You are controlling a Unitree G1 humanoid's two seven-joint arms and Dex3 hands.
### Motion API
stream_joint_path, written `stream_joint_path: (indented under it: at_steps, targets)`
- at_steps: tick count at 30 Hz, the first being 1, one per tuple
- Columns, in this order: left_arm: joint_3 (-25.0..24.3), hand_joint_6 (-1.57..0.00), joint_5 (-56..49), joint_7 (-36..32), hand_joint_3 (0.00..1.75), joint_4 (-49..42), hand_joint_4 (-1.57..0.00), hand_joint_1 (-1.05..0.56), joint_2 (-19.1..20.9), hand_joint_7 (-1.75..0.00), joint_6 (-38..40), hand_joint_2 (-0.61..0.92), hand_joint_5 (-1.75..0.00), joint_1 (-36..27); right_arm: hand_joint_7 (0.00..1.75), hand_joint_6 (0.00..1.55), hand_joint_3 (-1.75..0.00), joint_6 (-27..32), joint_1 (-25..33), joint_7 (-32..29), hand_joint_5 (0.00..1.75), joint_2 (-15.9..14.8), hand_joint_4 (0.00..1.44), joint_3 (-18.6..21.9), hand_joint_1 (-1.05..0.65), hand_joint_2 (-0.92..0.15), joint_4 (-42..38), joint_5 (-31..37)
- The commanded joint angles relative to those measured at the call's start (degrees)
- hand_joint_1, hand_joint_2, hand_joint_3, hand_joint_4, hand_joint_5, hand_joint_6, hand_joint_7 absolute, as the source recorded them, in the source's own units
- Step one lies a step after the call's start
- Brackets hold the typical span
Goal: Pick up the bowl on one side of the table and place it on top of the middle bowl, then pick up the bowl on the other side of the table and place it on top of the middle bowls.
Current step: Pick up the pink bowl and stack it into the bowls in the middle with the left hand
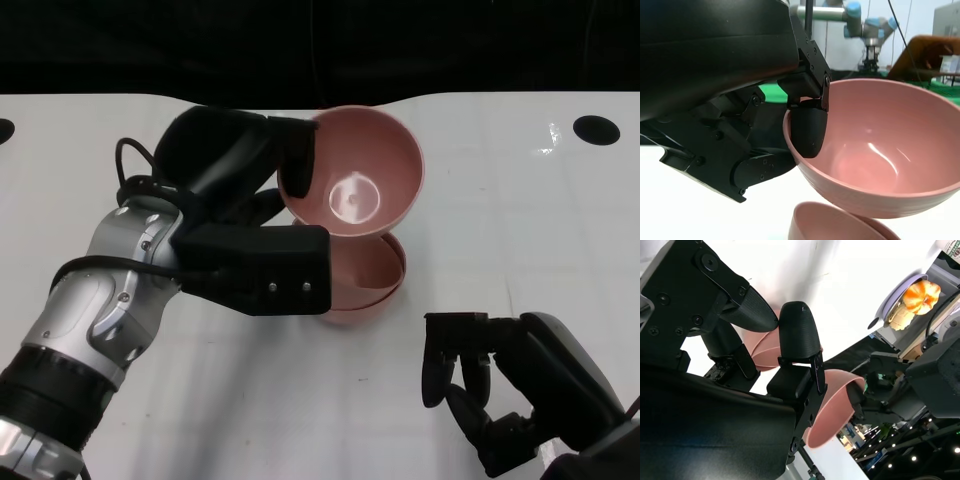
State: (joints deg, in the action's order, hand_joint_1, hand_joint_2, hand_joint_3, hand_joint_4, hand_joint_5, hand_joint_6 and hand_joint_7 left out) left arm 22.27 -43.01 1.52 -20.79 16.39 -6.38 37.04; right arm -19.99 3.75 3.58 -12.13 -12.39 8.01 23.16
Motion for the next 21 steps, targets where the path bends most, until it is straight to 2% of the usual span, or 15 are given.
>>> stream_joint_path:
  at_steps: [1, 4, 8, 12, 15, 18, 21]
  targets:
    - [0.46, -0.69, 1.1, 1.87, 0.84, -2.05, -0.86, -0.23, 0.59, -1.68, -0.79, 0.58, -1.75, 1.61, 1.56, 0.84, -1.7, 0.24, 0.52, -0.29, 1.75, -0.05, 0.97, -0.12, -0.04, -0.12, 0.74, 0.22]
    - [1.32, -0.74, 1.51, 3.06, 0.73, -4.53, -0.83, -0.23, 0.49, -1.55, -1.6, 0.62, -1.75, 1.91, 1.57, 0.84, -1.7, 0.43, 0.65, -0.36, 1.75, 0.13, 0.97, -0.19, -0.04, -0.12, 1.08, 0.39]
    - [1.89, -0.72, 1.86, 3.94, 0.73, -6.16, -0.84, -0.22, 0.21, -1.68, -2.01, 0.65, -1.75, 1.95, 1.57, 0.84, -1.7, 0.51, 0.78, -0.31, 1.75, 0.24, 0.98, -0.18, -0.04, -0.12, 1.33, 0.38]
    - [3.01, -0.74, 1.48, 3.92, 0.83, -8.49, -0.83, -0.21, -0.07, -1.63, -2.16, 0.62, -1.75, 1.87, 1.57, 0.84, -1.71, 0.16, 0.77, -0.17, 1.75, 0.1, 0.98, -0.12, -0.04, -0.11, 1.34, 0.11]
    - [3.59, -0.71, 1.49, 3.54, 0.78, -9.9, -0.82, -0.23, -0.16, -1.64, -2.58, 0.65, -1.75, 1.81, 1.58, 0.84, -1.71, 0.24, 0.84, -0.15, 1.75, 0.08, 0.98, -0.13, -0.05, -0.11, 1.44, 0.18]
    - [3.9, -0.63, 1.71, 2.21, 0.64, -12.03, -0.8, -0.22, -0.66, -1.73, -3.55, 0.73, -1.75, 1.44, 1.58, 0.84, -1.71, 0.63, 0.89, 0.0, 1.75, 0.11, 0.98, -0.12, -0.05, -0.11, 1.58, 0.17]
    - [3.88, -0.7, 2.04, 2.27, 0.54, -13.25, -0.72, -0.23, -1.09, -1.24, -3.56, 0.8, -1.71, 1.48, 1.58, 0.84, -1.71, 0.55, 0.83, -0.17, 1.75, 0.02, 0.99, -0.11, -0.05, -0.11, 1.62, 0.47]
